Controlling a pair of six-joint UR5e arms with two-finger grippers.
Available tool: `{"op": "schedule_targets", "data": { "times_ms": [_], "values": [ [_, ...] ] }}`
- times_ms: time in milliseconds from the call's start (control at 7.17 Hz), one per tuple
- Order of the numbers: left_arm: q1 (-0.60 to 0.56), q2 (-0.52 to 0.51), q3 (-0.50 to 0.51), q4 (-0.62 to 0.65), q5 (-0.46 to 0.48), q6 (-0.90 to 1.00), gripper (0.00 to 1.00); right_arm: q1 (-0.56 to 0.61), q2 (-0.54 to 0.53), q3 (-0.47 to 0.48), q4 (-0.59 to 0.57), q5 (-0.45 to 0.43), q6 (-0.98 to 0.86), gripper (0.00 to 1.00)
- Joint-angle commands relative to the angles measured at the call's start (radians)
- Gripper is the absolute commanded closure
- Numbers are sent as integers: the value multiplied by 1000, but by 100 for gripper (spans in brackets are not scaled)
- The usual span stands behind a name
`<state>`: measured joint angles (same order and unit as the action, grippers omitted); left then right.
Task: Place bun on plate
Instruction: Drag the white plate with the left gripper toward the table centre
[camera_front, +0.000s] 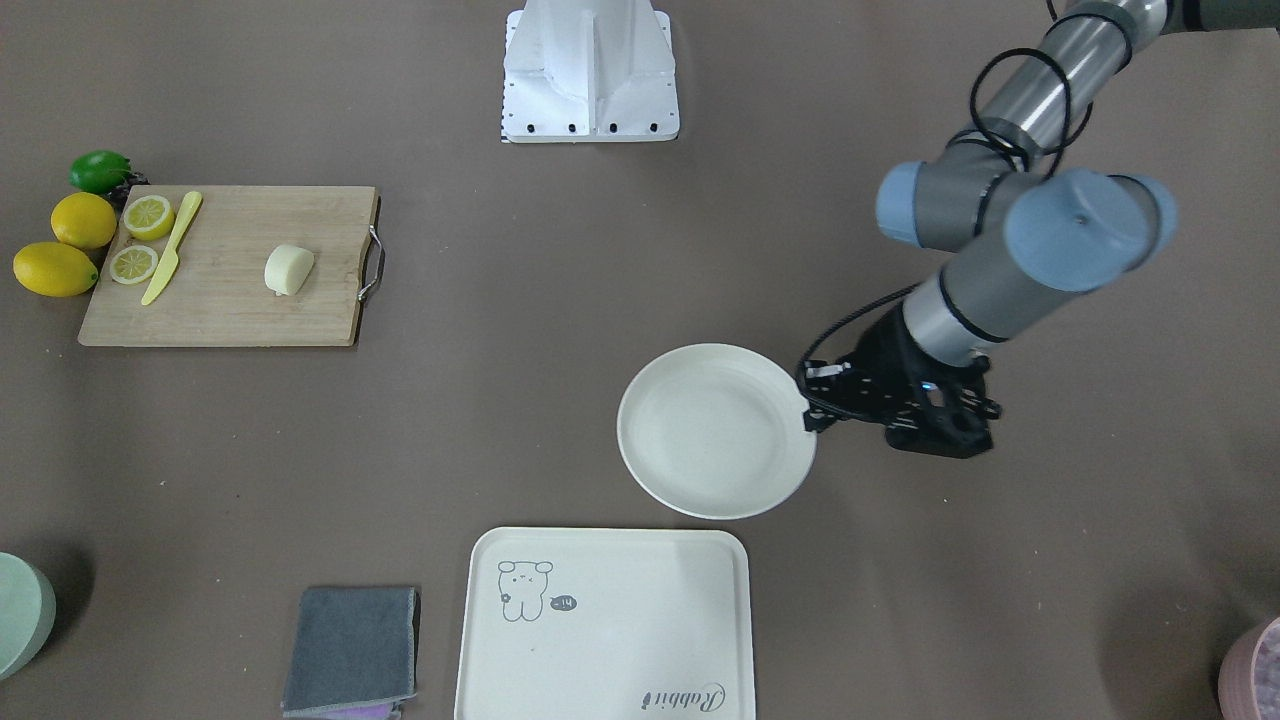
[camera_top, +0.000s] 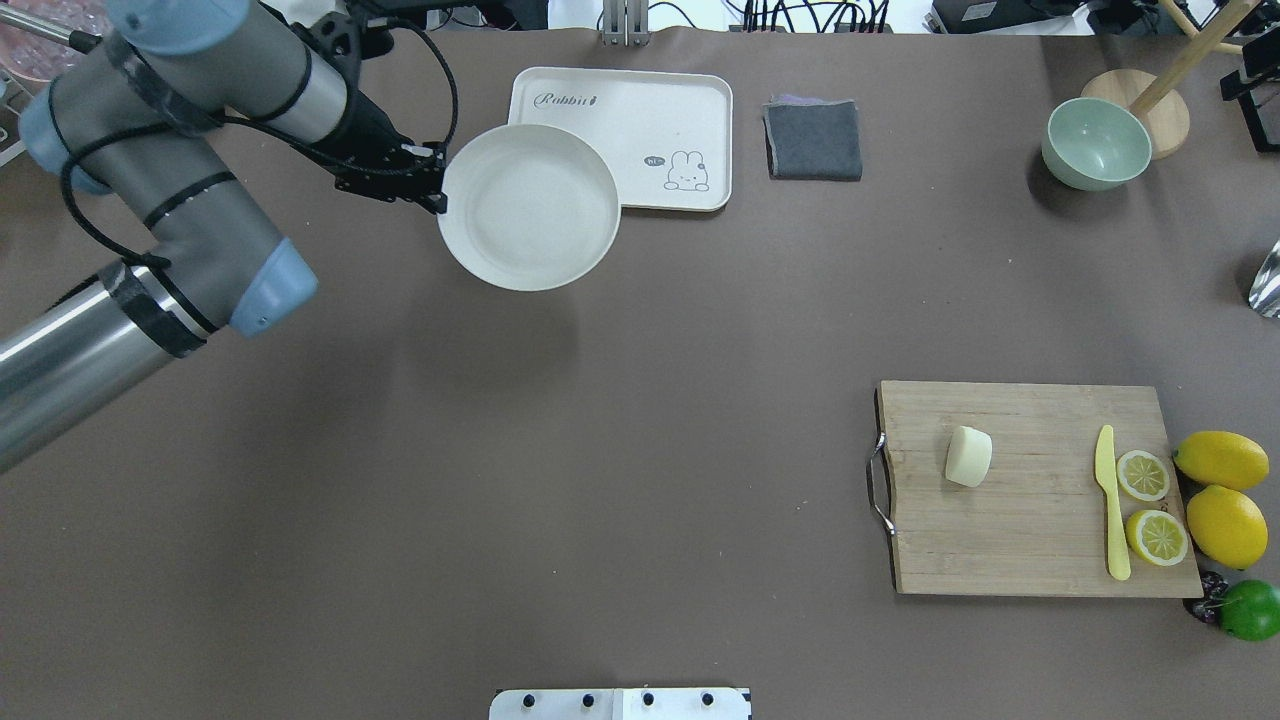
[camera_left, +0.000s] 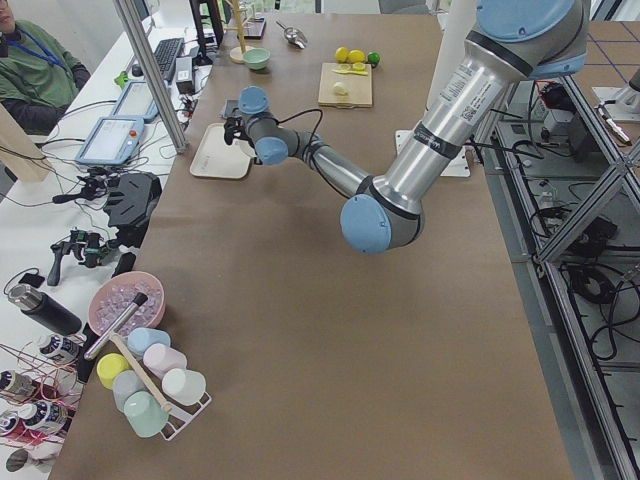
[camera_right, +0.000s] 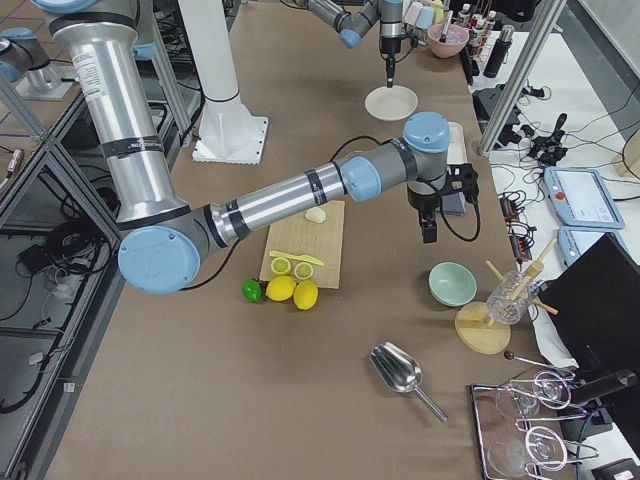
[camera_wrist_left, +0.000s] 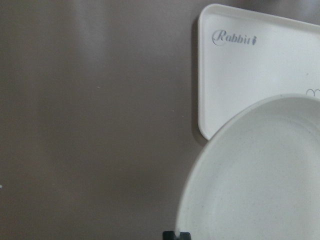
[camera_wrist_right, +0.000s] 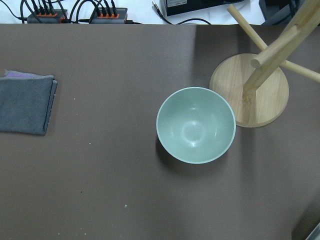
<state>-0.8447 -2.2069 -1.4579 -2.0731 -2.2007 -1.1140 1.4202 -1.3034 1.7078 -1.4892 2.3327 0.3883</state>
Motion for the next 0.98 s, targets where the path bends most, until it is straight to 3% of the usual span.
{"op": "schedule_targets", "data": {
  "times_ms": [0,140,419,558,698,837],
  "values": [
    [175,-2,-50,-1,155,-101,100,-29,1,-2,6,-6,1,0],
    [243,-1,-52,-15,221,-104,100,-27,-2,6,6,-1,1,0],
    [291,9,-70,-19,228,-130,100,-27,-1,0,4,-7,1,0],
    [288,12,-68,-28,228,-106,61,-27,3,3,0,-3,1,0],
    [282,36,-78,-69,229,-42,3,-27,0,6,1,-1,1,0],
    [256,59,-119,-93,226,-44,2,-27,-1,9,1,1,6,0]
  ]
}}
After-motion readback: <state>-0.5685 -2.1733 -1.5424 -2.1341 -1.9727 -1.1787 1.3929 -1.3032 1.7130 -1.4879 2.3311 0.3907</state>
